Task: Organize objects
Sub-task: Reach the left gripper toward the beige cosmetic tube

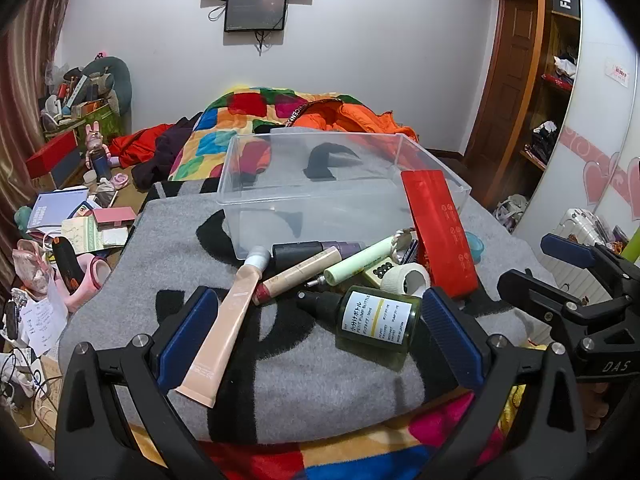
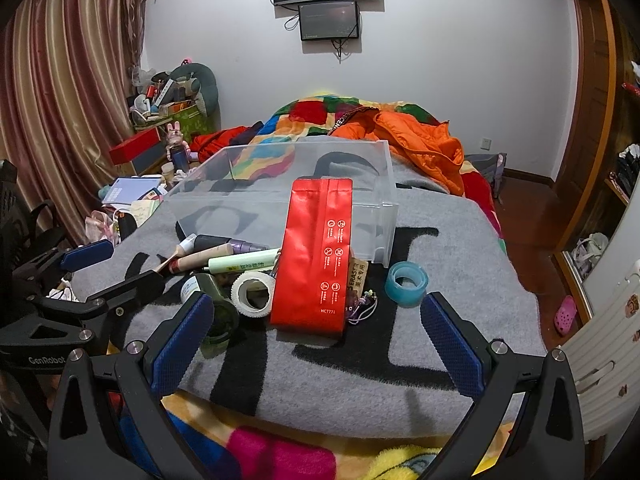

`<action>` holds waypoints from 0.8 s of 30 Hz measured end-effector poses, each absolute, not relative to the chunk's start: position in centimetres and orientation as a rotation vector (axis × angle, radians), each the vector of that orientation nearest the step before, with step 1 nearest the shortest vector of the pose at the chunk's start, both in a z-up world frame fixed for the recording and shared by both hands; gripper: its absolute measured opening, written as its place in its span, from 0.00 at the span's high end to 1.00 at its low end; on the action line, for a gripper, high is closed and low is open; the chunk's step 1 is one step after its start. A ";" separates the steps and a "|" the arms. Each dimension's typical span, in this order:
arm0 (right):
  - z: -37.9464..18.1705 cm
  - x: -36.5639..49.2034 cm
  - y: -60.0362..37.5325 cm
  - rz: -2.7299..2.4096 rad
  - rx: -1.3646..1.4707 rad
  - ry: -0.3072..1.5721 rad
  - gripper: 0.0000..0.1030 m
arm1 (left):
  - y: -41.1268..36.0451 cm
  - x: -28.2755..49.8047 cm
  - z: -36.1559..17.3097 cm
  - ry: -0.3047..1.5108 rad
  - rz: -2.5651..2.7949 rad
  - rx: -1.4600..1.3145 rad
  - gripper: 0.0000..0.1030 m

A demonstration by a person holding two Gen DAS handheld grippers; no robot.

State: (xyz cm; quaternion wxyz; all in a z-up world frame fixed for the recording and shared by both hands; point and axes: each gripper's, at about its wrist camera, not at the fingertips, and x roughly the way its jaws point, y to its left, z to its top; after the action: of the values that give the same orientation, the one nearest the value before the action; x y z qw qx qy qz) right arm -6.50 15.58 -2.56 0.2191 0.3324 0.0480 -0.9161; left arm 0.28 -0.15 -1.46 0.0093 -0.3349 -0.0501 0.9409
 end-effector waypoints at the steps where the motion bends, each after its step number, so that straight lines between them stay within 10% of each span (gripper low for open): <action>1: -2.5 -6.5 15.6 -2.535 0.921 0.132 0.00 | -0.1 0.3 -1.4 -0.157 2.938 -1.045 0.00; 24: -3.0 -7.0 15.8 -2.529 0.955 0.107 0.00 | 0.1 0.4 -1.4 -0.163 2.905 -1.050 0.00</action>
State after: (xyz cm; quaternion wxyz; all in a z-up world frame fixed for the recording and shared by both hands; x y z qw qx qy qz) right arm -6.98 15.84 -2.97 0.2164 0.3447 0.0386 -0.9126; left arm 0.44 0.10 -1.44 0.0242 -0.3394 -0.0526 0.9388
